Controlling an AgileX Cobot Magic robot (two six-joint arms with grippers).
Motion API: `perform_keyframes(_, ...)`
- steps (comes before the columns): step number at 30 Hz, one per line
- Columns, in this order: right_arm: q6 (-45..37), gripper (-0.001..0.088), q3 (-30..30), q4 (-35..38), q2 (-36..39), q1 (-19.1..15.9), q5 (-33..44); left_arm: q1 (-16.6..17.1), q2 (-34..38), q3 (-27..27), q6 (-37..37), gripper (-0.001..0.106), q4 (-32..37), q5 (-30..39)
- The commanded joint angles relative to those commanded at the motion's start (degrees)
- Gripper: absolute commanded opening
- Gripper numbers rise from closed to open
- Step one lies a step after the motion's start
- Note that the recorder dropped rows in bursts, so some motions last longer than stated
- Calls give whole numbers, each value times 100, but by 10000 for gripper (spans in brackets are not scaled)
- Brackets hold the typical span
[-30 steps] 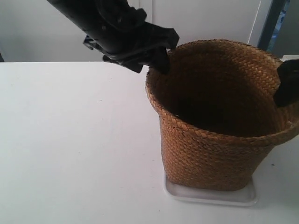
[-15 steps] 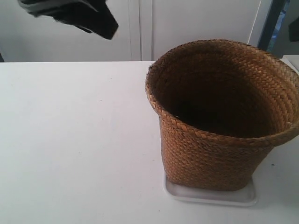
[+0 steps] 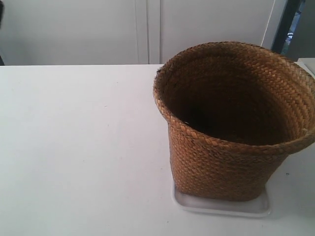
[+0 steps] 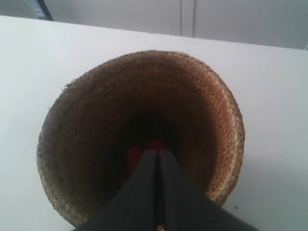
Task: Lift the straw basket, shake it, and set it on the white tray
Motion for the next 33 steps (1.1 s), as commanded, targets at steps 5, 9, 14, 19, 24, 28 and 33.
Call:
perform_keyframes(5, 0, 0, 0, 0, 0, 0, -23, 0, -340, 42, 23, 0, -13, 180)
perform_keyframes(9, 0, 0, 0, 0, 0, 0, -33, 0, -434, 42, 23, 0, -13, 170)
perform_keyframes(14, 0, 0, 0, 0, 0, 0, -33, 0, -445, 42, 23, 0, -13, 170)
perform_keyframes(19, 0, 0, 0, 0, 0, 0, -33, 0, -445, 42, 23, 0, -13, 170)
perform_keyframes(24, 63, 0, 0, 0, 0, 0, -32, 0, -445, 42, 23, 0, -13, 170)
perform_keyframes(28, 63, 0, 0, 0, 0, 0, -32, 82, -444, 63, 56, 0, 28, -57)
perform_keyframes(33, 63, 0, 0, 0, 0, 0, -32, 614, -457, 512, 362, 0, 2, -731)
